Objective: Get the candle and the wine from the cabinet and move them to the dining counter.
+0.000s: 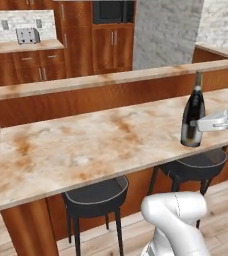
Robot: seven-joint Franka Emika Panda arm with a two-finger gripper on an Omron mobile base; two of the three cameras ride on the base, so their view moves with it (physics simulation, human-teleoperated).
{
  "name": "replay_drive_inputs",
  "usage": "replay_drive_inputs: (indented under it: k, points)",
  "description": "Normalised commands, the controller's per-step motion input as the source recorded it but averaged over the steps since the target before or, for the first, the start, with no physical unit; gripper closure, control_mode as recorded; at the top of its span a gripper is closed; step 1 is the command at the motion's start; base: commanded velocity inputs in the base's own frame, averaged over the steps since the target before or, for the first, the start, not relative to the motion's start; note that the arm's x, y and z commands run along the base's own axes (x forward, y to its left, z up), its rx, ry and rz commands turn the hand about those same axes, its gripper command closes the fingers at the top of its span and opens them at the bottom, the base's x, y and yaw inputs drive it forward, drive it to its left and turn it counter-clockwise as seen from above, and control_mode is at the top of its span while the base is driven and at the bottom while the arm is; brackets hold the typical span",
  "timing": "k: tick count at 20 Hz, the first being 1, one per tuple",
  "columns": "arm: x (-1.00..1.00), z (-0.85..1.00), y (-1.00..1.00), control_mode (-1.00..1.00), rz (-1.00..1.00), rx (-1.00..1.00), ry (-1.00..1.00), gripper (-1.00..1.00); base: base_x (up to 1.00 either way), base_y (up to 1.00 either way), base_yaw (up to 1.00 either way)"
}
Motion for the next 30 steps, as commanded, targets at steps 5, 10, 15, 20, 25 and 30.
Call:
replay_drive_inputs:
  k: [5, 10, 15, 20, 25, 30]
  points:
    - [0.0, 0.0, 0.0, 1.0, 0.0, 0.0, 0.0, 1.0, 0.2, -0.51, 0.19]
    - [0.0, 0.0, 0.0, 1.0, 0.0, 0.0, 0.0, 1.0, 0.37, -0.43, 0.16]
    - [0.0, 0.0, 0.0, 1.0, 0.0, 0.0, 0.0, 1.0, 0.57, -0.3, 0.13]
    - [0.0, 0.0, 0.0, 1.0, 0.0, 0.0, 0.0, 1.0, 0.62, -0.26, 0.09]
    - [0.0, 0.0, 0.0, 1.0, 0.0, 0.0, 0.0, 1.0, 0.07, -0.04, 0.02]
    - [0.0, 0.0, 0.0, 1.0, 0.0, 0.0, 0.0, 1.0, 0.0, 0.0, 0.0]
